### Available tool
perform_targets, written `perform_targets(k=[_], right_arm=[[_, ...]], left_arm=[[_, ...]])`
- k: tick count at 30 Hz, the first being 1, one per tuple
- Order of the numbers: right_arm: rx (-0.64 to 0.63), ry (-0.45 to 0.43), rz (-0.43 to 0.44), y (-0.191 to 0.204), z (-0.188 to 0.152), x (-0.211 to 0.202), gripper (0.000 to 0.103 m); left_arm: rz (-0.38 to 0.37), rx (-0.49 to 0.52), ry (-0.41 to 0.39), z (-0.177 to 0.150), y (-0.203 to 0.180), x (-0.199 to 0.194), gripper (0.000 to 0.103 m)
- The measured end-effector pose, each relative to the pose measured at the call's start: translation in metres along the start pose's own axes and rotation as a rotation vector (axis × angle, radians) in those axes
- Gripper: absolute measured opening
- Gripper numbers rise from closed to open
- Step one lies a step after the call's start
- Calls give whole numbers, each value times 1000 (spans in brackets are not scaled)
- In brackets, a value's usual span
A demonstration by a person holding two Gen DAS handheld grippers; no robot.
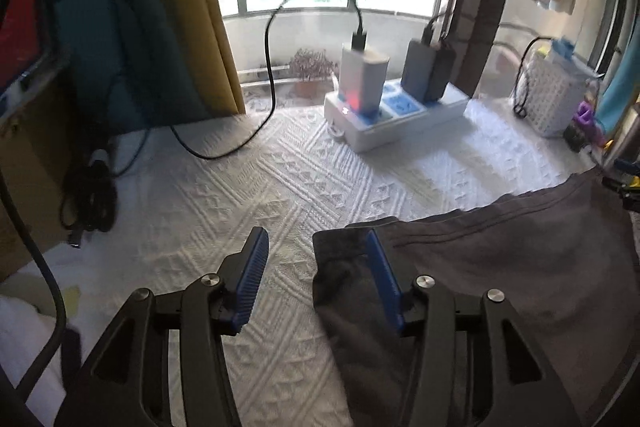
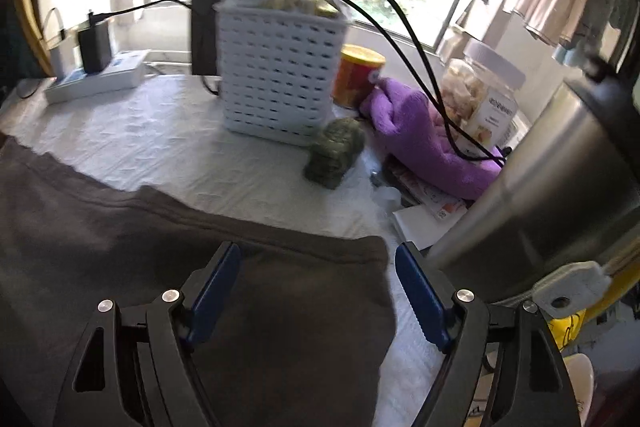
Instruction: Fold small clothes
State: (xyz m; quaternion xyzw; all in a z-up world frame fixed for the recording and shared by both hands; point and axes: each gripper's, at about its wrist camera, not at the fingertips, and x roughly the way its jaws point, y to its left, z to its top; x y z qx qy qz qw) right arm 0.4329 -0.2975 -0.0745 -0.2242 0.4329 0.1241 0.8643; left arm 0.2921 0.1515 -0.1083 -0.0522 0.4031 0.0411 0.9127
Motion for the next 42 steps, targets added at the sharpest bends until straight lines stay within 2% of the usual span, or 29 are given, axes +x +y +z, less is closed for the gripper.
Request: perform_targets(k=[2, 4, 6, 8, 17, 28, 42], right_arm=[[-18, -13, 0, 6, 1, -13, 81], [-24, -26, 3, 10, 0, -24, 81], [-25, -42, 5, 13, -1, -37, 81], [-24, -58, 5, 16, -3, -52, 81], [-6, -78, 33, 37, -33, -92, 81], [56, -51, 77, 67, -91, -120, 82], [125, -45, 119, 88, -149, -144, 82]], left_arm=[[-7, -2, -17, -3, 1, -11, 52], [-17, -7, -32, -8, 0, -22, 58], [-35, -15, -42, -15, 0, -34, 73], [-48, -20, -49, -26, -1, -45, 77], [-117, 12, -25, -88, -22, -84, 77], [-206, 11, -11, -134, -44, -105, 78], [-196, 44, 47, -181, -56, -123, 78]])
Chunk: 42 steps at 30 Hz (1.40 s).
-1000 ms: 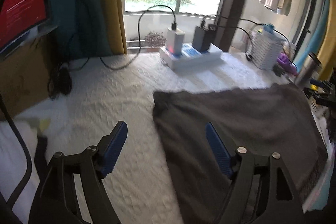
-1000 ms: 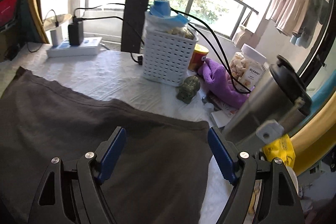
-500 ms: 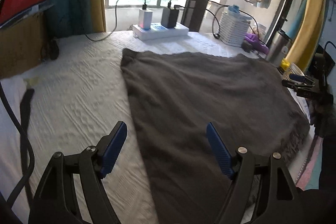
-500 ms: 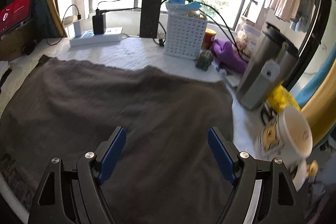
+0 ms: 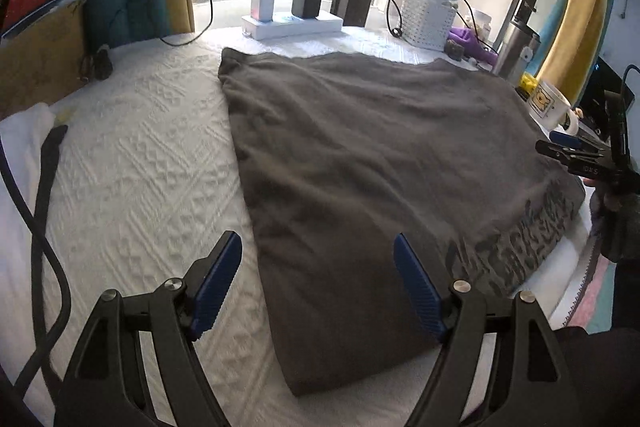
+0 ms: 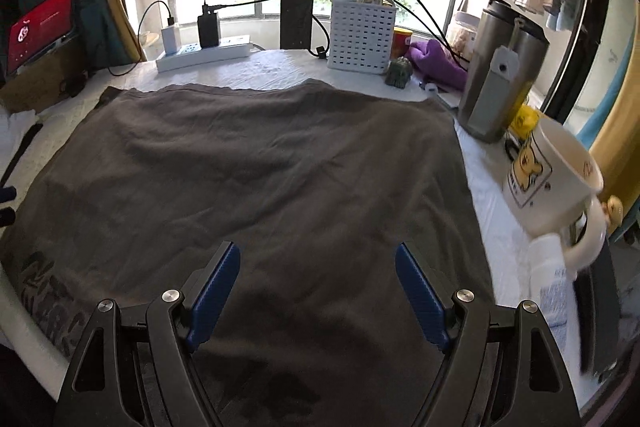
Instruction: Fold small clothes
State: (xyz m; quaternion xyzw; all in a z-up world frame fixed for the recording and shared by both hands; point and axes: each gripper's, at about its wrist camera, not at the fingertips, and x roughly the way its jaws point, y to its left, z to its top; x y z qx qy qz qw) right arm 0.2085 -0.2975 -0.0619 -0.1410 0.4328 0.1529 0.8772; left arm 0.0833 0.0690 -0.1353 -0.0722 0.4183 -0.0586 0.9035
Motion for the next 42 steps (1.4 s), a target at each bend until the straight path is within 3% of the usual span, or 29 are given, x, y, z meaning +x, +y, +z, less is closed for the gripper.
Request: perform_targets(k=[13, 14, 15, 17, 18, 23, 29, 42], right_arm=[[22, 29, -38, 4, -33, -3, 82], [23, 31, -42, 2, -35, -3, 81], [25, 33, -44, 1, -36, -3, 81], [31, 35, -47, 0, -39, -3, 81], [31, 35, -48, -1, -40, -2, 81], [28, 39, -58, 0, -41, -2, 81], [35, 42, -76, -3, -43, -7, 82], [154, 45, -148, -43, -73, -27, 86]], left_arm=[[46, -32, 30, -32, -10, 2, 77], [49, -21, 26, -33, -11, 2, 69], [45, -5, 23, -34, -13, 2, 48], [39, 31, 34, -35, -18, 1, 19], [31, 48, 39, -36, -20, 0, 10], [19, 28, 12, -34, -14, -15, 7], [55, 8, -3, -38, -1, -23, 6], [24, -73, 61, -40, 19, -28, 10]])
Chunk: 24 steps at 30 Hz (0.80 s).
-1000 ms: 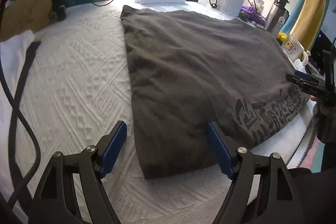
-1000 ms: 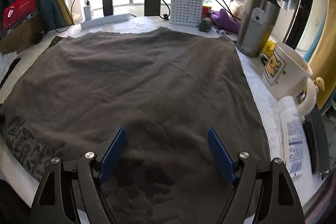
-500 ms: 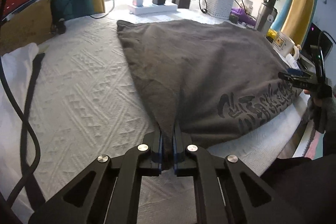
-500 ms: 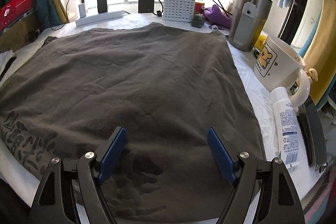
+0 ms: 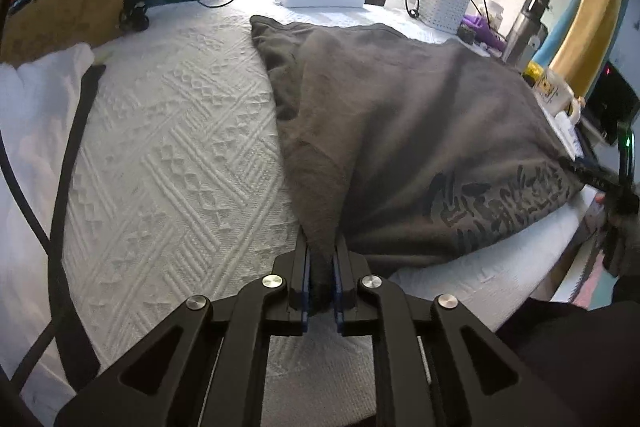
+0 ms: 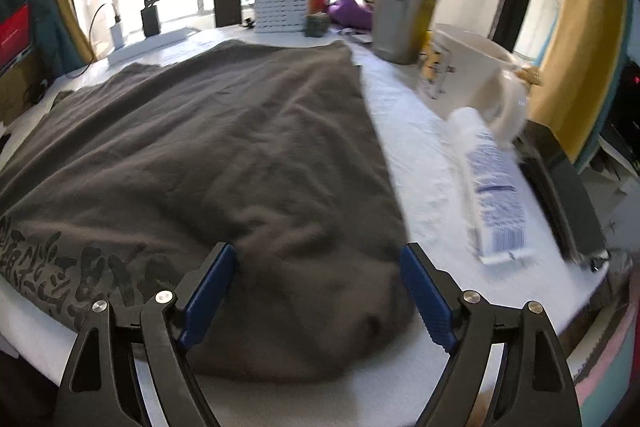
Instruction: Fold small clothes
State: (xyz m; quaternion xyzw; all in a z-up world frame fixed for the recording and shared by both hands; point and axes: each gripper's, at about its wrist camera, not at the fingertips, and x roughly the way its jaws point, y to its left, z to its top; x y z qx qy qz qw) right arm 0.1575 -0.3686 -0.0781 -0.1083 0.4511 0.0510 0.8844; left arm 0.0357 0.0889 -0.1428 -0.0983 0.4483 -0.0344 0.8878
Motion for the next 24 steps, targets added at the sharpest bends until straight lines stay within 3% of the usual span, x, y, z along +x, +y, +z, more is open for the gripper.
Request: perform_targets(k=[9, 12, 17, 24], right_arm=[[72, -5, -34, -30, -13, -20, 86], [150, 1, 27, -39, -17, -30, 86], [158, 3, 133, -21, -19, -39, 86], [204, 57, 246, -6, -27, -28, 86]], left_arm=[[77, -47, -57, 4, 22, -19, 35], [121, -42, -77, 10, 23, -20, 35], [95, -34, -131, 21, 18, -25, 35], [95, -21, -45, 18, 15, 9, 35]])
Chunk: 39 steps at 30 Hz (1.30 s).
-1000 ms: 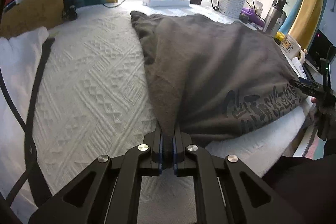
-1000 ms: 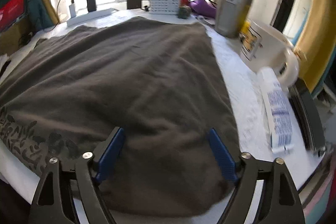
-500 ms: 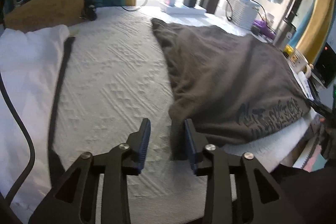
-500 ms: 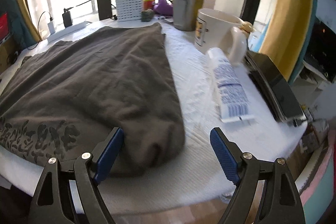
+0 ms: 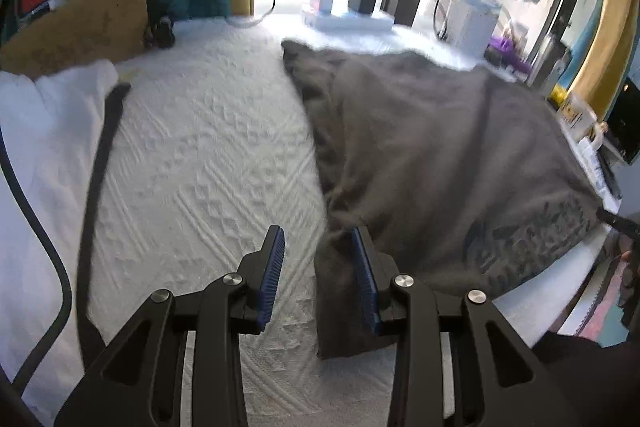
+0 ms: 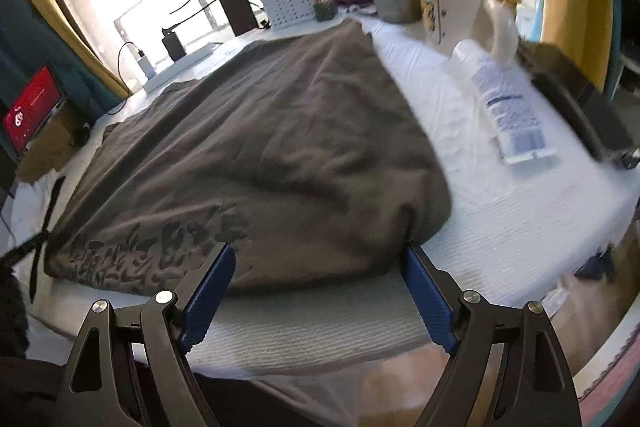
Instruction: Fold small clothes
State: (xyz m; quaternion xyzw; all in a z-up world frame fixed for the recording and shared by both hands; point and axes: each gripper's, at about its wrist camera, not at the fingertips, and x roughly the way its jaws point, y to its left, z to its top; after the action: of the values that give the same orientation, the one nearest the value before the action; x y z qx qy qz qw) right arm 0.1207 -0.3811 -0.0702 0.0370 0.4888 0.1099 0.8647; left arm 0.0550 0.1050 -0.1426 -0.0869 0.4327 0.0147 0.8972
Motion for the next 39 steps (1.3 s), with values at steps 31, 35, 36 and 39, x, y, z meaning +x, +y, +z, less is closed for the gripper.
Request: perform_targets(k=[31, 35, 36, 39], right_arm=[[125, -85, 36, 2, 34, 28, 86], [80, -87, -3, 10, 36, 34, 86], [78, -88, -6, 11, 36, 34, 86], [85, -95, -14, 11, 35, 34, 86]], left_arm=[[-33, 41, 2, 41, 4, 35, 43], [-30, 45, 17, 54, 7, 49, 43], [-25, 51, 19, 58, 6, 52, 43], [-30, 73, 23, 66, 3, 57, 43]])
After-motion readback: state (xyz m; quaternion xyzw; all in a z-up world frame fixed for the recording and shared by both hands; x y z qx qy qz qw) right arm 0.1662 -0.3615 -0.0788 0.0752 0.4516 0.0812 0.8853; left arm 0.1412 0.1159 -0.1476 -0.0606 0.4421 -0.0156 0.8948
